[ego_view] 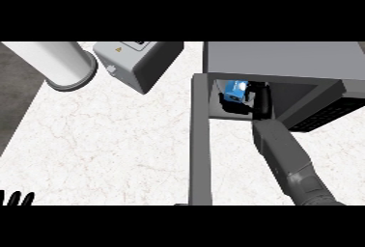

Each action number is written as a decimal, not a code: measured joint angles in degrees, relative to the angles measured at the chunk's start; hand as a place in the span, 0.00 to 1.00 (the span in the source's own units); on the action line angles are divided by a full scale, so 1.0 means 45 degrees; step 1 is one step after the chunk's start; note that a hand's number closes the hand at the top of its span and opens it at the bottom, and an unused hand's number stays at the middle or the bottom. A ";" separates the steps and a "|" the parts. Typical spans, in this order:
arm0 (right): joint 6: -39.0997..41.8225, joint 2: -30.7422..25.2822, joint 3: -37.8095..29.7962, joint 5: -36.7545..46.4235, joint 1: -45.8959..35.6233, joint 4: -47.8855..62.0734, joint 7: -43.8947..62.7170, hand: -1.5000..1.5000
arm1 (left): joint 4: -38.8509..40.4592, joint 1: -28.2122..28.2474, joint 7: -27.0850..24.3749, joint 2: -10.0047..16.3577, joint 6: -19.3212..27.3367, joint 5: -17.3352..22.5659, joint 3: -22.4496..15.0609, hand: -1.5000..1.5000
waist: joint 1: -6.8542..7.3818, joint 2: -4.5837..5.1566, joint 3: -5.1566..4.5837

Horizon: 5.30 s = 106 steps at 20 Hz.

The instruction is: Pick up the milk, place it into the microwave and close the microwave

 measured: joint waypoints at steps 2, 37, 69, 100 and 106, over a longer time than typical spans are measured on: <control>-0.0107 -0.0263 -0.0061 0.0143 -0.0294 0.0573 -0.0169 1.00 | 0.0086 -0.0083 -0.0004 0.0089 -0.0110 0.0049 0.0053 0.00 | 0.0118 0.0057 0.0004; -0.5703 -0.2248 -0.0805 0.1403 -0.2092 0.3270 -0.0153 0.00 | 0.0877 -0.1314 0.0152 0.0477 -0.0467 -0.0063 0.0120 0.00 | 0.1152 0.0758 -0.0096; -0.1998 -0.0286 0.0106 0.2597 -0.2357 0.2981 0.0174 0.00 | 0.1582 -0.2011 -0.0153 0.0686 -0.0608 -0.0373 0.0415 0.00 | 0.0759 0.0475 0.0050; 0.4874 0.0494 -0.0980 0.0910 0.3648 0.0454 -0.4372 0.00 | 0.0559 -0.0495 0.0407 -0.0073 -0.0906 -0.1828 -0.0408 0.00 | -0.0817 -0.0335 -0.0035; 0.5358 0.0112 -0.0718 0.0642 0.5557 -0.1770 -0.4092 1.00 | 0.1206 -0.0942 0.0312 -0.0104 -0.1056 -0.2329 -0.0961 0.00 | -0.0941 -0.0368 -0.0045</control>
